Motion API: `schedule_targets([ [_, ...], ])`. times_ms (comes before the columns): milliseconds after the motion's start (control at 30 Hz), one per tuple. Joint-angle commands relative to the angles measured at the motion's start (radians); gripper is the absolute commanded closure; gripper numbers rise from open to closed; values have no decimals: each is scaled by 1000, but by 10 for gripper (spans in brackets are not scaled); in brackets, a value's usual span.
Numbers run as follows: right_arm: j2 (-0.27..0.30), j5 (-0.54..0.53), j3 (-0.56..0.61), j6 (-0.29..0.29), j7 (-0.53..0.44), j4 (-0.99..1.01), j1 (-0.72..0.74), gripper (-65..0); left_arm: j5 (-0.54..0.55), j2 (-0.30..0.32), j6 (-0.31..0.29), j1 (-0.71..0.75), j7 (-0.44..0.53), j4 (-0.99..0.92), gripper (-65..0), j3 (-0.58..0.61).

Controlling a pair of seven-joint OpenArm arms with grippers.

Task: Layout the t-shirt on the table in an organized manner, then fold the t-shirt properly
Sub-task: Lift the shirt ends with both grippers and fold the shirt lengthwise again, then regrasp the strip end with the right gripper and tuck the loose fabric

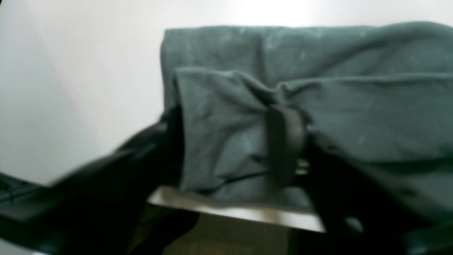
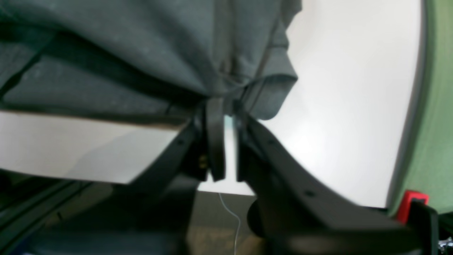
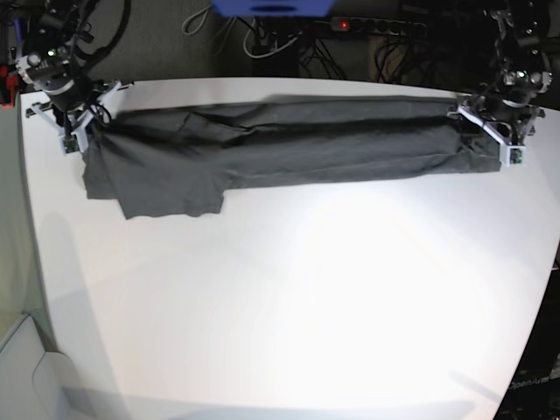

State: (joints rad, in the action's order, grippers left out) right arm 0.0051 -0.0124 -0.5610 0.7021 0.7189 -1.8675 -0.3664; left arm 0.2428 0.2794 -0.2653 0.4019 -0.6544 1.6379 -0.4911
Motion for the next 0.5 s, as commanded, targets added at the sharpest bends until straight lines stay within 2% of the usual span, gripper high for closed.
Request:
schedule_targets([
  [0,9,-8,-8,-4,-15,-16,-3,-119,3,14,2,1,18,15,-431,2],
  [133,22,-14,-75,-4,-15,-25,5,-165,3,14,2,4,17,17,-486,6],
  [300,22,-14,-184,-4,-15,-34,71,-185,3,16,2,-13,-100,20,-490,-1],
  [467,19,-16,-169,-4,3,-93,134,-218,2,16,4,-27,-143,26,-490,-2],
])
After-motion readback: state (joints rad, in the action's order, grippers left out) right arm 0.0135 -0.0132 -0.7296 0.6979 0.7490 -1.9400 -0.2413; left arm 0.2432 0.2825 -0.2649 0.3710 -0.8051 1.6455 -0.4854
